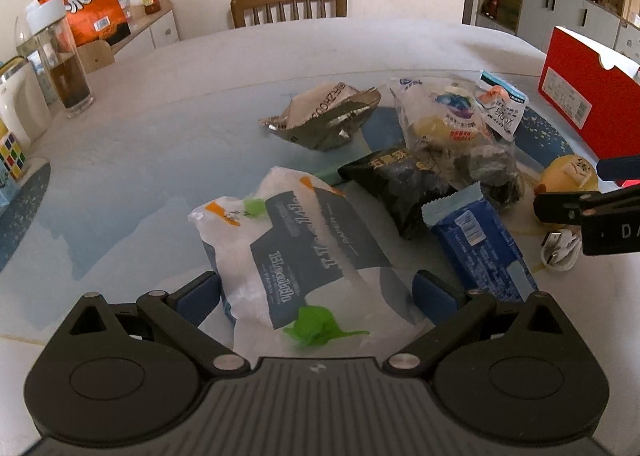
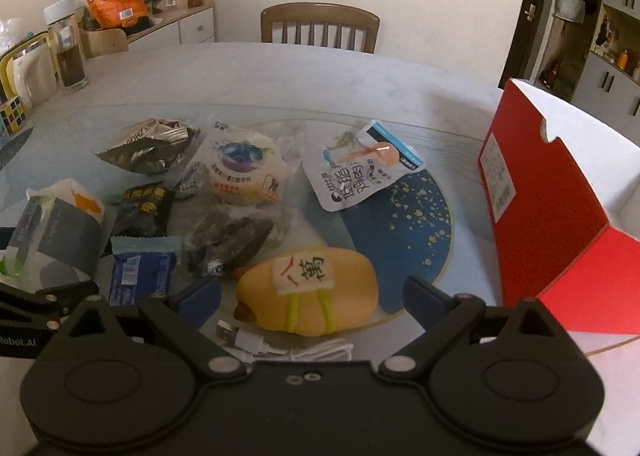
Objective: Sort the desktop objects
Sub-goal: 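Close the right gripper on the yellow bread toy while the left gripper grasps the white tissue bag, then carry the yellow toy and white tissue bag together over the red box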
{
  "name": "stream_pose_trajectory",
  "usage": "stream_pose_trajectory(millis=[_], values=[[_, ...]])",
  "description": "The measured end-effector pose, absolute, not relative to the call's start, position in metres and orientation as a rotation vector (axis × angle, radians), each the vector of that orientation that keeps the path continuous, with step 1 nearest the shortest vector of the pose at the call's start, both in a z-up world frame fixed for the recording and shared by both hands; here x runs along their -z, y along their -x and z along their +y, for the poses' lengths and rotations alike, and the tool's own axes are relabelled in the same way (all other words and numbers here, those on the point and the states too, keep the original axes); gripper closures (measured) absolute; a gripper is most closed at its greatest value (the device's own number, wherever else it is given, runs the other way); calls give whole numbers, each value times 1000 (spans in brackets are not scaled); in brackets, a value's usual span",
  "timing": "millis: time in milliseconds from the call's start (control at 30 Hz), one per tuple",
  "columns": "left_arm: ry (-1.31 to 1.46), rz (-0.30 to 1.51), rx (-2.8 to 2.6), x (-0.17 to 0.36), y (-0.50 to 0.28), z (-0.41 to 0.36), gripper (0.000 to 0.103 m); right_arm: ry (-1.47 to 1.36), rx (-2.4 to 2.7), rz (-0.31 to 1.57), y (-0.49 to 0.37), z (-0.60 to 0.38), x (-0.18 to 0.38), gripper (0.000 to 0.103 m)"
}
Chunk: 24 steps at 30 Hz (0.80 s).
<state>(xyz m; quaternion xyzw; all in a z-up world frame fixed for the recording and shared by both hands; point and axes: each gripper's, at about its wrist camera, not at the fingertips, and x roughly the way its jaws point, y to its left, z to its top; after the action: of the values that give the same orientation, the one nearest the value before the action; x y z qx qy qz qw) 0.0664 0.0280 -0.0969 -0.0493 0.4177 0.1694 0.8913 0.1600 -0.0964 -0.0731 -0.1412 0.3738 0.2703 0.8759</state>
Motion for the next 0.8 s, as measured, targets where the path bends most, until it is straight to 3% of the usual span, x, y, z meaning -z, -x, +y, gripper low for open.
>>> stream_pose_trajectory(millis=[300, 500, 800], values=[[124, 861, -350, 97, -67, 30, 8, 302, -574, 798, -163, -95, 77, 12], [121, 853, -355, 94, -66, 30, 20, 298, -580, 823, -164, -96, 79, 27], [124, 847, -356, 85, -63, 29, 31, 281, -569, 809, -162, -99, 70, 29]])
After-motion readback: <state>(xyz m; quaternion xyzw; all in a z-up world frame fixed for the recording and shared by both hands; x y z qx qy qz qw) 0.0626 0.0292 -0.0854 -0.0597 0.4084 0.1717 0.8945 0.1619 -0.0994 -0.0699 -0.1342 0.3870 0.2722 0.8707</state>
